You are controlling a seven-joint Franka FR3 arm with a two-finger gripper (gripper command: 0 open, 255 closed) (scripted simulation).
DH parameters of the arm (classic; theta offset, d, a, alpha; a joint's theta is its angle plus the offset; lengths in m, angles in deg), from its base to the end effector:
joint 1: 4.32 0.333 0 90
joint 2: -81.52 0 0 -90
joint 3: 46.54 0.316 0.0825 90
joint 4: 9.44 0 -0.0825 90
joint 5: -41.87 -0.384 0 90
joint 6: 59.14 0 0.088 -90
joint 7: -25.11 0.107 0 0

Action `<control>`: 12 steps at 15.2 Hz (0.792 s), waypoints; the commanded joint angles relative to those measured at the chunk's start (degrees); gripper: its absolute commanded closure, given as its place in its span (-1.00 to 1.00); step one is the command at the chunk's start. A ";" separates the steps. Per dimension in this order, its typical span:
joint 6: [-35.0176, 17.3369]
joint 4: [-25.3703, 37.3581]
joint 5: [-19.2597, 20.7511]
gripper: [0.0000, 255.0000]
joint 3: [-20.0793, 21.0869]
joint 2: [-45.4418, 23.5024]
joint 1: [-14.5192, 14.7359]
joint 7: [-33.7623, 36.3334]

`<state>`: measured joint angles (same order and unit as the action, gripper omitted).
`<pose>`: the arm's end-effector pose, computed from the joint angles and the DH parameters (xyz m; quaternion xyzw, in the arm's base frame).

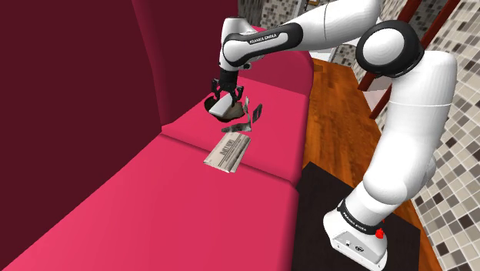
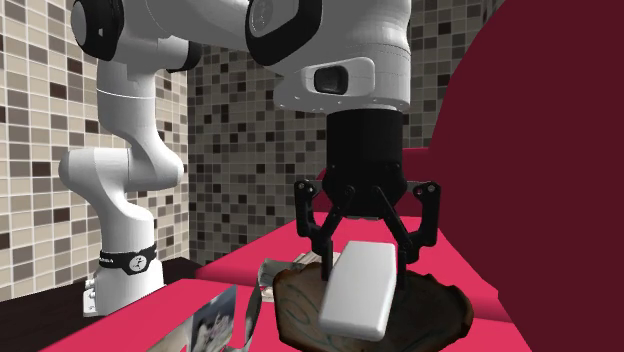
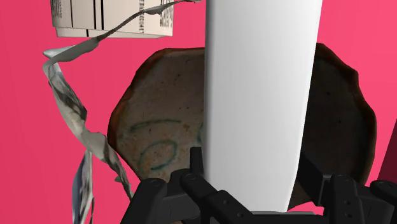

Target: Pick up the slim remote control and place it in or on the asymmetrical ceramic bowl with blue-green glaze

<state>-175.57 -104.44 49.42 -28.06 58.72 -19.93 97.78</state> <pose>0.6615 0.0031 0.3885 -0.8302 0.5575 0.0023 0.0016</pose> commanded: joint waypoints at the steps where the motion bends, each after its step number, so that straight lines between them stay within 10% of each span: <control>1: -0.01 0.00 0.00 1.00 0.00 0.01 0.00 0.00; 2: -0.01 0.00 0.00 1.00 0.00 0.01 0.00 0.00; 3: -0.02 -0.01 0.00 -1.00 0.00 0.01 0.00 0.00; 12: 6.43 4.60 -0.84 -1.00 0.38 1.97 -0.07 -0.57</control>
<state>-170.67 -100.60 48.84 -27.81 59.97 -19.97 97.32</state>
